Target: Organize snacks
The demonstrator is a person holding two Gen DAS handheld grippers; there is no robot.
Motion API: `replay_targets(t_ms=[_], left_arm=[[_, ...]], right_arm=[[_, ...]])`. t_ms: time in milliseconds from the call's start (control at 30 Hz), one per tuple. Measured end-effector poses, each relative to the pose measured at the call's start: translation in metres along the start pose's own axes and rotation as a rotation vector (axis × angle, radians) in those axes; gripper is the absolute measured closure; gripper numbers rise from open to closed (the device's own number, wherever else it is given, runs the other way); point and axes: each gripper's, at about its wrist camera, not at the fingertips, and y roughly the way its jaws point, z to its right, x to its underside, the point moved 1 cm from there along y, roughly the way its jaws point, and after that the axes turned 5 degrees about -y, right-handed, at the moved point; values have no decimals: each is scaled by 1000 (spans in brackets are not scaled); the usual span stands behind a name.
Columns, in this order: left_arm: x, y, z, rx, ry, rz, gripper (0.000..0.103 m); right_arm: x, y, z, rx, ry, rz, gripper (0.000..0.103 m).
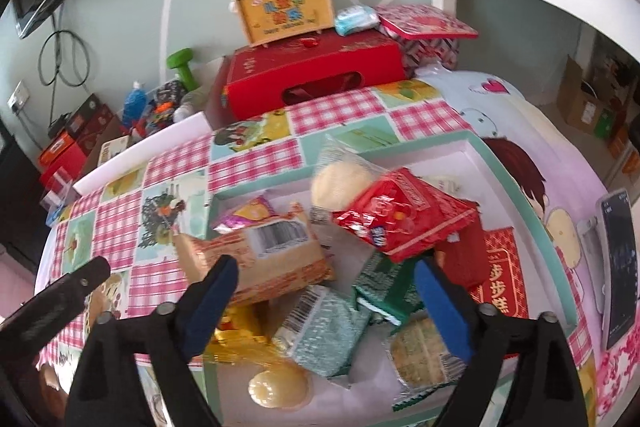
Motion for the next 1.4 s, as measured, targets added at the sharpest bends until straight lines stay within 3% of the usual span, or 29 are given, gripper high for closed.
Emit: replay_targets(t_ms=[100,167,367,600,833,1100,1400], left_arm=[[2,11,-15,-72,2,-17,40],[4,15,-21,-98,-1,-22,24],[15,26,-36,-100,-42,-60,7],[24,15,-43,-63,-28,-60,6],[49,6,-58,-89,-18,-106,6],[85,-8,-62,-75,29,-130,7],[115,-20,-73,-75,40,-148,12]], right_arm=[[0,-2,-11,-11,-32,15,0],[0,-4,-17,-21,-51,23,0],[6,-8,-36,-39,-109,38,0],[26,-19,-61,-80,-165,40,0],[54,-31,-77,-105,-193,28,0],[90,-34,-64,-55,-188,-38,0],[106,-45,-49,-40,-169,-56,0]])
